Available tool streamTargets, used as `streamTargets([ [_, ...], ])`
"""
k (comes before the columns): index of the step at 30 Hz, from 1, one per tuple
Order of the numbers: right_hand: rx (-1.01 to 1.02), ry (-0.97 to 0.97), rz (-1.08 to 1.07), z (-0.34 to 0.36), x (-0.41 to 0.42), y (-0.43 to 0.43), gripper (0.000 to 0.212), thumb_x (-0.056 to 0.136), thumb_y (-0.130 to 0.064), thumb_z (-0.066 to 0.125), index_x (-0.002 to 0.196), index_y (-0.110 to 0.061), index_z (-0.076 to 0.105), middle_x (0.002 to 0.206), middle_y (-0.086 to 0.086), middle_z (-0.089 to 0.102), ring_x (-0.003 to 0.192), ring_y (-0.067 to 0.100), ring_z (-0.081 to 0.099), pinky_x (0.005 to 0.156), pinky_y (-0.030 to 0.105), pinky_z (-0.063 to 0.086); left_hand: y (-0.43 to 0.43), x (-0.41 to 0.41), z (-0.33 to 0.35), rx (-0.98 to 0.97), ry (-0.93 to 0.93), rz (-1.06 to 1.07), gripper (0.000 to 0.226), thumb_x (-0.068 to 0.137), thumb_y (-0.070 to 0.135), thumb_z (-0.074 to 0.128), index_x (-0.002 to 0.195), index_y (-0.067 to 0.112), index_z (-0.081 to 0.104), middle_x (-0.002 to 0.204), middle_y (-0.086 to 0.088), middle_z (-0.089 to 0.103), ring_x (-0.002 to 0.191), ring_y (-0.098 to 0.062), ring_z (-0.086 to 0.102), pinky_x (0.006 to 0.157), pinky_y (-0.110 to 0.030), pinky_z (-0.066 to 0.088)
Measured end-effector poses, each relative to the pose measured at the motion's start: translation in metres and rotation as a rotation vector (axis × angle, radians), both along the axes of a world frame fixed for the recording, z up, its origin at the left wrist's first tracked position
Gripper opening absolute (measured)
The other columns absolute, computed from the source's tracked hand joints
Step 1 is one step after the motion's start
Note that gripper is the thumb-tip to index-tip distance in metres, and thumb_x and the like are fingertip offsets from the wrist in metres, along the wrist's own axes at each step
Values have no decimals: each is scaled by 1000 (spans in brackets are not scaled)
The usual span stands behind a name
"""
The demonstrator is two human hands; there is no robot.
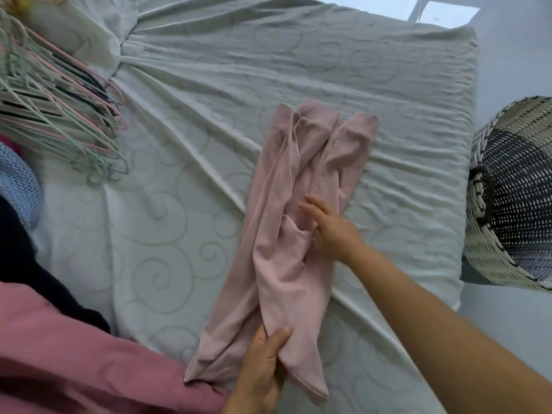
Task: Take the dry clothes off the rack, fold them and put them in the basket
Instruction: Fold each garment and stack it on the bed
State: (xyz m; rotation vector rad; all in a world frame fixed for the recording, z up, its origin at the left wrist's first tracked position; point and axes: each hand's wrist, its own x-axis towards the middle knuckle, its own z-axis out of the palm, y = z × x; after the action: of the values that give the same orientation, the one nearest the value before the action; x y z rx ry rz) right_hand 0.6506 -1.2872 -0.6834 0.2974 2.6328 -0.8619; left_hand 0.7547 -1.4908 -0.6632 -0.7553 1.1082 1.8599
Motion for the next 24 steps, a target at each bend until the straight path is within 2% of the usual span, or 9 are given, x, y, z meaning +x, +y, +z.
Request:
streamTargets([
  [3, 270, -209, 166, 9, -25, 8, 50, 91, -20, 42, 140, -31, 37, 149, -1, 26, 123, 27, 48, 92, 35, 41, -6, 4, 0, 82, -32, -78, 79, 19, 17, 94, 92, -1, 70, 91, -19, 71, 74, -23, 70, 59, -26, 56],
  [7, 523, -377, 99, 20, 3, 34, 36, 91, -24, 44, 126, -21, 52, 138, 8, 38, 118, 30, 51, 90, 36, 43, -7, 17, 1, 75, -60, -493, 56, 39, 20, 83, 91, 1, 69, 86, -9, 73, 78, -14, 69, 69, -24, 53],
  [9, 347, -314, 18, 18, 30, 44, 31, 91, -24, 47, 120, -18, 55, 133, 7, 41, 112, 30, 52, 86, 36, 44, -7, 22, -5, 1, -26, -651, 57, 42, 28, 78, 92, 5, 67, 80, 1, 72, 76, -8, 65, 72, -22, 51],
  [11, 94, -157, -129, 15, 48, 53, 33, 89, -16, 51, 121, -15, 55, 128, 5, 43, 99, 24, 54, 83, 35, 46, -9, 23, -11, -71, -26, -682, 62, 38, 33, 74, 93, 6, 65, 76, 3, 70, 72, -7, 62, 71, -21, 51],
  [15, 17, 85, -462, 14, 34, 68, 29, 90, -9, 51, 119, -7, 56, 126, 12, 43, 83, 19, 53, 84, 36, 46, -2, 21, -20, -82, 1, -543, 73, 37, 33, 83, 101, 3, 63, 90, -4, 72, 81, -9, 64, 73, -22, 52],
  [18, 85, 149, -519, 7, -5, 82, 29, 91, -11, 51, 118, -2, 55, 123, 18, 44, 95, 26, 53, 88, 34, 41, 8, 10, -26, -105, -13, -358, 85, 32, 38, 94, 102, 1, 61, 89, -8, 73, 79, -13, 68, 68, -22, 54],
  [21, 113, 192, -470, -3, -50, 86, 22, 89, -18, 56, 109, -7, 54, 113, 13, 44, 96, 24, 47, 85, 37, 41, 24, -10, -26, -89, -46, -225, 32, 72, 20, 72, 99, 5, 63, 84, -6, 73, 72, -12, 67, 66, -22, 54],
  [22, 133, 174, -469, -9, -62, 86, 24, 88, -22, 58, 108, -11, 52, 113, 11, 43, 96, 22, 46, 84, 37, 41, 29, -17, -26, -80, -51, -207, 24, 75, 17, 67, 96, 7, 64, 85, -6, 73, 72, -13, 67, 68, -23, 54],
  [24, 218, 37, -501, -22, -76, 87, 38, 89, -25, 58, 122, -8, 47, 127, 12, 41, 109, 27, 50, 91, 41, 41, 40, -29, -27, -90, -3, -176, 27, 68, 21, 73, 89, 8, 65, 85, -7, 72, 75, -16, 63, 74, -27, 50],
])
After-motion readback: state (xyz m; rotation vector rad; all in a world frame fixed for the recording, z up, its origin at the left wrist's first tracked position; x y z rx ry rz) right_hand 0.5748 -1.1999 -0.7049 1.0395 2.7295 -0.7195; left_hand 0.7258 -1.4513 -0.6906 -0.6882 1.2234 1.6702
